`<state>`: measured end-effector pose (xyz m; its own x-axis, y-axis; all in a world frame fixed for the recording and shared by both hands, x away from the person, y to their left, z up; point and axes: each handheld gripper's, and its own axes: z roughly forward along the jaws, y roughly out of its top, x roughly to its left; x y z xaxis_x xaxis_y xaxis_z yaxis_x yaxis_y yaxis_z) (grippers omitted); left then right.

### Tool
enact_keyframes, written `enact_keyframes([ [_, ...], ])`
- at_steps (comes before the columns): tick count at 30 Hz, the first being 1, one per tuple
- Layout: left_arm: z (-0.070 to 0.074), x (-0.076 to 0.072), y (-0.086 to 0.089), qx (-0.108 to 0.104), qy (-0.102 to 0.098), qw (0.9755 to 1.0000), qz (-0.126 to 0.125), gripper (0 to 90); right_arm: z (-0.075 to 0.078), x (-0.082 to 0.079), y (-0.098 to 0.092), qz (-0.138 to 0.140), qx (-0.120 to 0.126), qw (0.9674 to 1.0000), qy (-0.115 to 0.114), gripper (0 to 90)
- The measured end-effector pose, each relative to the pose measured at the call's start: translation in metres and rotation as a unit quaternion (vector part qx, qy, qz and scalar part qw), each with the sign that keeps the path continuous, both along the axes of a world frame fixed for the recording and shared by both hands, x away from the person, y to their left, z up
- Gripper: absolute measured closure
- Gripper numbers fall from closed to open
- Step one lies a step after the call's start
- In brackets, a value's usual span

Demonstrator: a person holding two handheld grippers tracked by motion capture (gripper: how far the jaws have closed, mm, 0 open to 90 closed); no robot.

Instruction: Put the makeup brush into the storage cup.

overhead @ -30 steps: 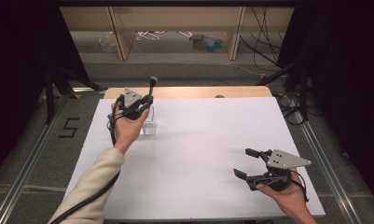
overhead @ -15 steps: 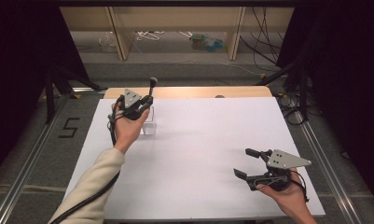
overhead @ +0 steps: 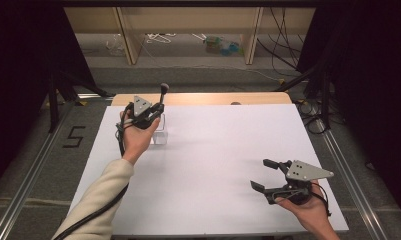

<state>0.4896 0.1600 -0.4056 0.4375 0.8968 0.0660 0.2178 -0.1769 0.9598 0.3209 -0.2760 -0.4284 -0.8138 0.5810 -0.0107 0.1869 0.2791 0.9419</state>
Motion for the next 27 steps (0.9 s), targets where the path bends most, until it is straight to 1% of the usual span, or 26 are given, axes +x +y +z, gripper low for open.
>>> enact_keyframes([
  [8,-0.0020,0.0008,0.0009,0.004,-0.001,1.0000,0.000,78.4,0.0002,-0.0001,-0.0002,-0.001,-0.002,1.0000,0.000,18.3],
  [9,-0.0024,0.0006,0.0004,0.001,0.001,1.0000,0.002,78.4,0.0002,-0.0001,-0.0003,0.000,-0.001,1.0000,0.000,18.2],
  [17,-0.0048,0.0008,-0.0003,0.002,0.004,1.0000,0.002,78.3,0.0002,-0.0001,-0.0002,-0.001,-0.002,1.0000,0.000,18.2],
  [18,-0.0047,0.0010,0.0004,0.005,0.003,1.0000,0.002,78.3,0.0001,0.0000,-0.0001,0.000,-0.001,1.0000,-0.001,18.3],
  [27,-0.0082,0.0014,-0.0004,0.002,0.008,1.0000,0.004,78.3,0.0001,0.0000,0.0000,0.000,-0.001,1.0000,0.000,18.3],
])
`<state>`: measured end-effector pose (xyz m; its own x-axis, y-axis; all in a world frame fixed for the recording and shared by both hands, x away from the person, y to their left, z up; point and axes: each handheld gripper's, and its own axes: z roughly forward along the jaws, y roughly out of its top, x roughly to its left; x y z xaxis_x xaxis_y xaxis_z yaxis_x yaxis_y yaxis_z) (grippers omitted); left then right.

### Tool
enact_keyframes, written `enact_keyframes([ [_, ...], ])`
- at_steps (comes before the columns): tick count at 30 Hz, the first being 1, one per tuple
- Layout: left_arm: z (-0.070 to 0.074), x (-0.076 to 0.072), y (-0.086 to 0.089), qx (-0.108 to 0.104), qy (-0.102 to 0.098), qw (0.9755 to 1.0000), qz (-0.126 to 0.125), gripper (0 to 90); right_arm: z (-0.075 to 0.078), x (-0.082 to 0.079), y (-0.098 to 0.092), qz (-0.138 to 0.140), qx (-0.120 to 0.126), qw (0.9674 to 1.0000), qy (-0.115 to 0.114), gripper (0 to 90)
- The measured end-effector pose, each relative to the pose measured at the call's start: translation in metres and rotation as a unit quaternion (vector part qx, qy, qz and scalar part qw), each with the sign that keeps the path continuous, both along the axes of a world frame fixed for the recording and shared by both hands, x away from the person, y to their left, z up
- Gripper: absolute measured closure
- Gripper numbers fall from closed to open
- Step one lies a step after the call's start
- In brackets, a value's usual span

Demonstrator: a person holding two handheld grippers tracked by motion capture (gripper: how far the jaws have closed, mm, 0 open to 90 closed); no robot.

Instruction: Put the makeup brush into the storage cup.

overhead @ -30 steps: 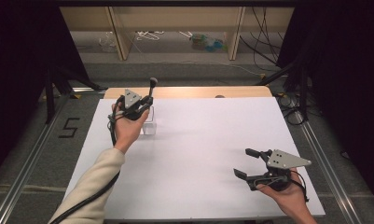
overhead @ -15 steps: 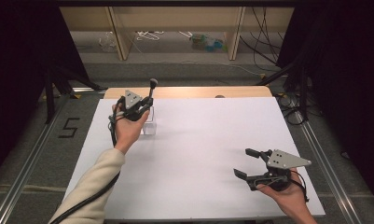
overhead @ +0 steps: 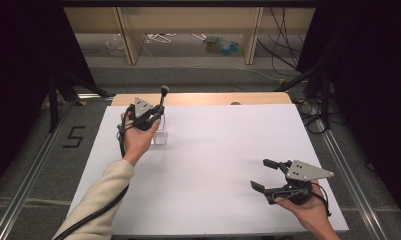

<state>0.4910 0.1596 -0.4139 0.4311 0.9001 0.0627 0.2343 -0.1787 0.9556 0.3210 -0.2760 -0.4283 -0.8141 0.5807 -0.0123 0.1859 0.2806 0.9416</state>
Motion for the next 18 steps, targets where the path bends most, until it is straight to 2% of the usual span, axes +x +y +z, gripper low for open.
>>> enact_keyframes([
  [14,-0.0029,0.0009,0.0018,-0.002,0.005,1.0000,0.003,78.3,0.0000,-0.0001,0.0002,-0.001,0.000,1.0000,0.000,18.2],
  [18,-0.0034,0.0008,0.0029,0.004,0.005,1.0000,0.003,78.4,0.0000,-0.0001,0.0003,-0.001,0.000,1.0000,0.001,18.3],
])
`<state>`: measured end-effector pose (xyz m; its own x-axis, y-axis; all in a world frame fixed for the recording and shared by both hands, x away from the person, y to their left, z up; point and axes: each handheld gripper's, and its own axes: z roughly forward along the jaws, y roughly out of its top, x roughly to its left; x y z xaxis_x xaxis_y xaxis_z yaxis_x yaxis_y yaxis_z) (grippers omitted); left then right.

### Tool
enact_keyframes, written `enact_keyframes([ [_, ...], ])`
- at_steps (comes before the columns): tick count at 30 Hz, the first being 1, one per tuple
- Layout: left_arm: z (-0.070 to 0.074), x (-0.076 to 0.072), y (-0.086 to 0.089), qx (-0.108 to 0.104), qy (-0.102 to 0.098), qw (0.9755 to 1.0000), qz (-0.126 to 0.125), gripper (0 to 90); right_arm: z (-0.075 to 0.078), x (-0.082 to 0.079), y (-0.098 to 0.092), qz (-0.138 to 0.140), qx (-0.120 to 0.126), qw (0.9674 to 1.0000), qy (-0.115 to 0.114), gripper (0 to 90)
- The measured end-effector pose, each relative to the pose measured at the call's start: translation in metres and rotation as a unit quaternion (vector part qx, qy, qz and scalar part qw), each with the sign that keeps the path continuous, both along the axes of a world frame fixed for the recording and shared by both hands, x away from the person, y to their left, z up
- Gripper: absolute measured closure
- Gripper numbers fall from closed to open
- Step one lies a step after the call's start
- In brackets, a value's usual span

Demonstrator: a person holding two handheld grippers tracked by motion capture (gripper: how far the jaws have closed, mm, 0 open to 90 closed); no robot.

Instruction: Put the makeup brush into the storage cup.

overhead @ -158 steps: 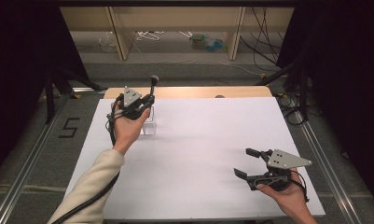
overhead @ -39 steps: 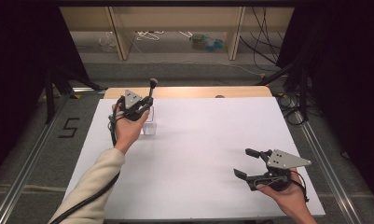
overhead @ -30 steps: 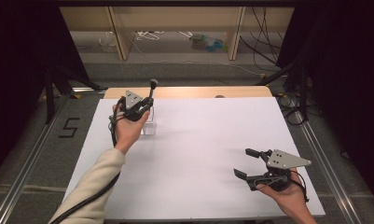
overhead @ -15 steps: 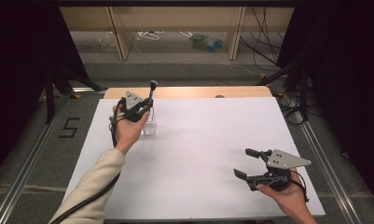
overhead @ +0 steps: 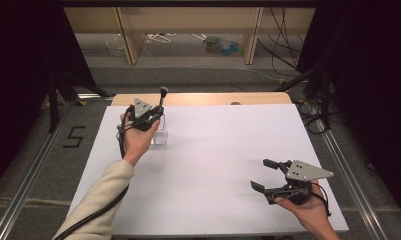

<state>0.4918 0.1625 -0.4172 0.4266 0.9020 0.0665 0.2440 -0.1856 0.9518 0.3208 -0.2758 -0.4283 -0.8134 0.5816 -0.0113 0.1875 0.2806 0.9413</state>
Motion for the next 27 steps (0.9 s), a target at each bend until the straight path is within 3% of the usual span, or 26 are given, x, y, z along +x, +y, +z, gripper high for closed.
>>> enact_keyframes([
  [27,-0.0053,-0.0004,-0.0015,0.002,0.005,1.0000,0.004,78.3,-0.0006,0.0003,0.0008,-0.002,0.001,1.0000,-0.002,18.3],
])
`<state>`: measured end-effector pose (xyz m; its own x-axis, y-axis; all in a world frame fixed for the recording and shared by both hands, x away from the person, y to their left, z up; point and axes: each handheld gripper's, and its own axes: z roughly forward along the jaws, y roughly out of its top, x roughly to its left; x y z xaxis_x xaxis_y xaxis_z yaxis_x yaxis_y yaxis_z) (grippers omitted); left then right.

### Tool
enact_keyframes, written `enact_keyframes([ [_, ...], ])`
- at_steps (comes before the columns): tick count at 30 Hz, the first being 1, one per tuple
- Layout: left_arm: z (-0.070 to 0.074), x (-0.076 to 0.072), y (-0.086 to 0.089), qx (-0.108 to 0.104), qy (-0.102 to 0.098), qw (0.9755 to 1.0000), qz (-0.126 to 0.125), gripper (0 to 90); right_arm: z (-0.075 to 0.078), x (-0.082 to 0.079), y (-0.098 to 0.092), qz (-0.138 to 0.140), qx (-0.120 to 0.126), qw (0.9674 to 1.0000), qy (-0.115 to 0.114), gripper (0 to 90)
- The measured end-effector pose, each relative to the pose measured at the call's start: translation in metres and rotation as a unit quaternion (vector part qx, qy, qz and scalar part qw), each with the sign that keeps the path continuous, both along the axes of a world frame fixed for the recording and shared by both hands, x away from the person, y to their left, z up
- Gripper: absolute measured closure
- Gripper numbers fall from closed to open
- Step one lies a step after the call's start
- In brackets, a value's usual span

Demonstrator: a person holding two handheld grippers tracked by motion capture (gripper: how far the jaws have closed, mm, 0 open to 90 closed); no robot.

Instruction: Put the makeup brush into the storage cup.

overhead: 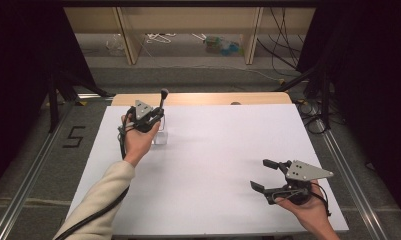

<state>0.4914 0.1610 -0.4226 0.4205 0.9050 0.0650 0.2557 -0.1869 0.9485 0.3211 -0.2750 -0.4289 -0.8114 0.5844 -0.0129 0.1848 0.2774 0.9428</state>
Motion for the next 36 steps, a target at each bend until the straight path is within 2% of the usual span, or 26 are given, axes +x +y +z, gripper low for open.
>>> enact_keyframes([
  [36,-0.0053,0.0009,0.0031,0.009,0.006,0.9999,0.006,78.3,0.0001,0.0000,-0.0004,0.001,-0.004,1.0000,0.002,18.3],
])
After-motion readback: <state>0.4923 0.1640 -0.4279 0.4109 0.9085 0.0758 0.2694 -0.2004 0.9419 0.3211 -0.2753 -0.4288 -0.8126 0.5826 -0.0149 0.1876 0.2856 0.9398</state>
